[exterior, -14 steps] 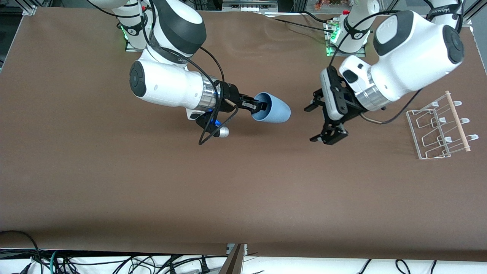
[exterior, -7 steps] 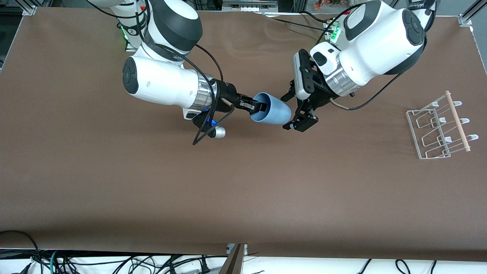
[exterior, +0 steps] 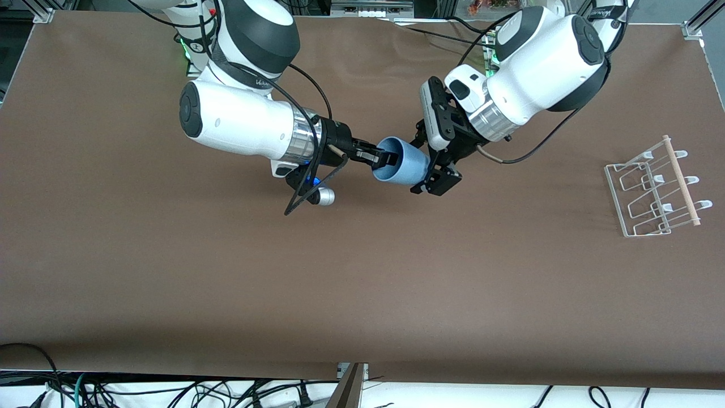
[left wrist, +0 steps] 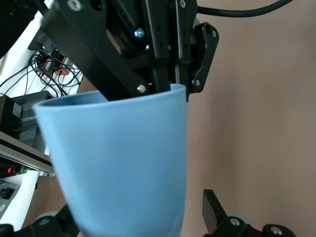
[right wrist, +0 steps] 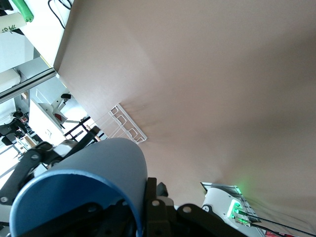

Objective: Transfer cup to left arm and place on rack
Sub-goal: 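Grasp the cup body with the left gripper beside the right gripper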

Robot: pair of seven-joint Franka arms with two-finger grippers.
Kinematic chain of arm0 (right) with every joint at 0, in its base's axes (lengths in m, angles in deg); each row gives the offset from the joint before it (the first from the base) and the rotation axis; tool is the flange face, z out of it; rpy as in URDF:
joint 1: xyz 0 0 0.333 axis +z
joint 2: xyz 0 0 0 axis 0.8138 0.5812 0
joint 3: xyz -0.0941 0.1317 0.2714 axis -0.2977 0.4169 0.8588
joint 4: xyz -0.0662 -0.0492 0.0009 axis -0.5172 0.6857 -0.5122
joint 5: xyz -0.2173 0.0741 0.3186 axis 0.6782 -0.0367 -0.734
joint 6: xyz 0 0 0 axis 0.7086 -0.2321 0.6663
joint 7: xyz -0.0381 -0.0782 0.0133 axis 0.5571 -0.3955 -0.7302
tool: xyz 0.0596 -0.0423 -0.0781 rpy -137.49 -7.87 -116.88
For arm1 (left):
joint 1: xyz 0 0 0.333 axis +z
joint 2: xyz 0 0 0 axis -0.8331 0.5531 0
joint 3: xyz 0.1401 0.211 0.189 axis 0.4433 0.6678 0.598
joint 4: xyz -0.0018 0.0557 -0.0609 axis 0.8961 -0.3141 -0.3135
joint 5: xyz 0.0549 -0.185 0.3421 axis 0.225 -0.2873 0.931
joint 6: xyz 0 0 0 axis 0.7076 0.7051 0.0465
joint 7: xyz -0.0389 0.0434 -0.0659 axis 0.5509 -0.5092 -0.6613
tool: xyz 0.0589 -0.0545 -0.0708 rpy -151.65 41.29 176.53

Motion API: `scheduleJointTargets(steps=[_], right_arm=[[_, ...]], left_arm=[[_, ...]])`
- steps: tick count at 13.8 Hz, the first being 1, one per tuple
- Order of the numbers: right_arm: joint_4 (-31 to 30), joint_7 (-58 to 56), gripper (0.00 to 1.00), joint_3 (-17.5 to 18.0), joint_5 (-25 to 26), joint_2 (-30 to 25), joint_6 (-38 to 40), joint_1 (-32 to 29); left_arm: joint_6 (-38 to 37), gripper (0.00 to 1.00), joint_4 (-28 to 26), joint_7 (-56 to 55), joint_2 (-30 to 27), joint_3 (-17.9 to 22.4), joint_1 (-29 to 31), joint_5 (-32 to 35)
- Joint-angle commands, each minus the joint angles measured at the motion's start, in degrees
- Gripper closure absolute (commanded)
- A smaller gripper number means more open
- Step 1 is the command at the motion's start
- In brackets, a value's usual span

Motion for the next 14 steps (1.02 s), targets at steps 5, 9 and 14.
scheduleJointTargets(steps=[5, 9, 14], right_arm=[[1.8, 0.9, 1.0, 0.3, -1.2, 0.5, 0.1, 0.2], [1.8, -0.1, 1.0, 0.4, -1.5, 0.4, 0.6, -0.3], [1.9, -0.1, 0.83, 0.3, -2.1, 0.0, 0.4, -0.6]], left_arm=[[2.0, 1.0, 0.2, -5.5, 0.3, -1.5, 0.3, 1.6], [1.8, 1.0, 0.4, -5.3, 0.2, -1.5, 0.5, 1.7], [1.1, 1.0, 1.2, -4.8, 0.2, -1.1, 0.8, 1.7]])
